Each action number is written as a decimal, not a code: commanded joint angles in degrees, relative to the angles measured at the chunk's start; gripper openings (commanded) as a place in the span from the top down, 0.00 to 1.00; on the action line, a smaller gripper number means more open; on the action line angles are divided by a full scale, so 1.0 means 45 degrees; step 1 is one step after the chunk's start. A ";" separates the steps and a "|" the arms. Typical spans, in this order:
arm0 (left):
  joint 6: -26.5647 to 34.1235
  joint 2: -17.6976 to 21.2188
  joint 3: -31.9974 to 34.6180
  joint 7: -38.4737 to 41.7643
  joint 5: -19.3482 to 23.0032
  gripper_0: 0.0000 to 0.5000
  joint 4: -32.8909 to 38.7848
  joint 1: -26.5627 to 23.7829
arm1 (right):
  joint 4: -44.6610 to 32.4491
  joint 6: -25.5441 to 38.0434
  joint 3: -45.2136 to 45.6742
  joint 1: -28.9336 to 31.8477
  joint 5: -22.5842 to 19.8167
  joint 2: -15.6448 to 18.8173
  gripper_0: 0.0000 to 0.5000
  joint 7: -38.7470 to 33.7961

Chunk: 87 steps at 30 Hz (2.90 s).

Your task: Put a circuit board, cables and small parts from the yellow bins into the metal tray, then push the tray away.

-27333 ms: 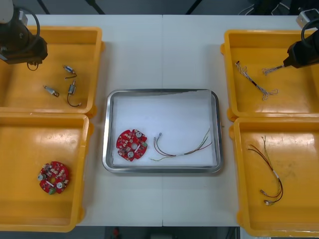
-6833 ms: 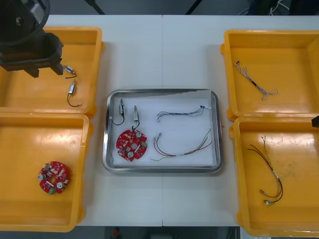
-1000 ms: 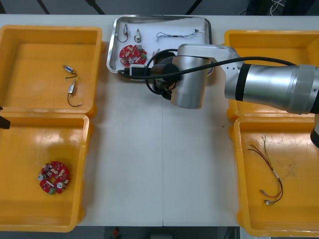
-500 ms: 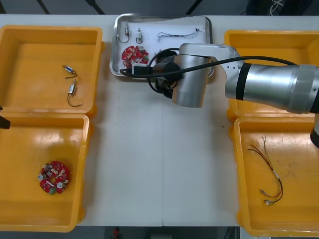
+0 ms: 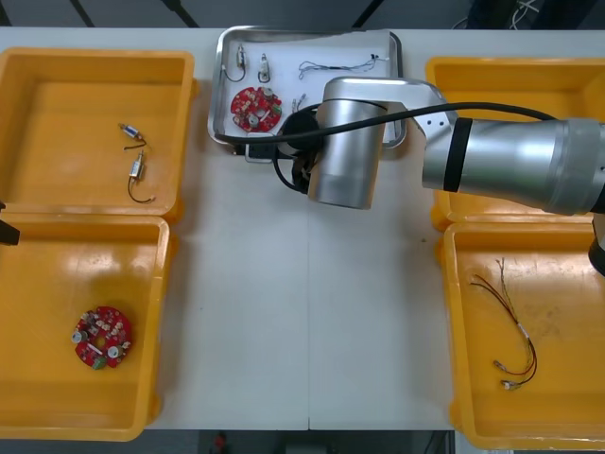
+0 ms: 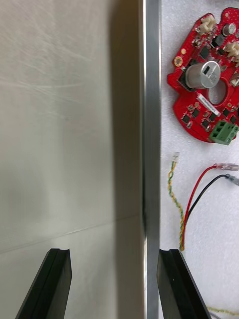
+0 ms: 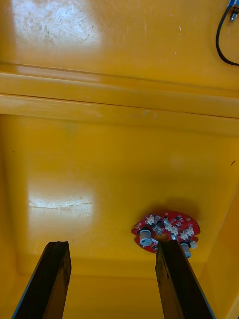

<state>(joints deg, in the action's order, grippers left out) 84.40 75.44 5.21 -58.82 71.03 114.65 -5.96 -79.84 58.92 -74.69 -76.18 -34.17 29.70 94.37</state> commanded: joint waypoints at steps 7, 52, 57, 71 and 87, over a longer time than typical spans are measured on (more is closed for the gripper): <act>-0.0122 0.0658 0.0288 -0.0562 -0.0119 0.00 0.0226 0.0212 | -0.4192 0.3195 0.2770 -0.0142 -0.1762 0.1916 0.00 -0.0970; -0.0122 0.0658 0.0288 -0.0562 -0.0119 0.00 0.0226 0.0212 | -1.0442 0.8195 1.6207 1.1401 -0.5161 0.7639 0.00 -0.9408; -0.0122 0.0658 0.0288 -0.0562 -0.0119 0.00 0.0226 0.0212 | -1.0403 0.8215 1.7164 1.2338 -0.5590 0.8049 0.00 -0.9427; -0.0122 0.0658 0.0288 -0.0562 -0.0119 0.00 0.0226 0.0212 | -0.8821 0.7941 1.8043 1.3452 -0.6235 0.8127 0.00 -0.8900; -0.0122 0.0658 0.0288 -0.0562 -0.0119 0.00 0.0226 0.0212 | -0.7297 0.7394 1.7516 1.3491 -0.6352 0.7678 0.00 -0.7006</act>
<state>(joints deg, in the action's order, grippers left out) 84.36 75.46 5.21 -58.82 71.00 114.80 -5.96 -113.05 93.36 4.75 -16.01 -62.82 64.25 62.47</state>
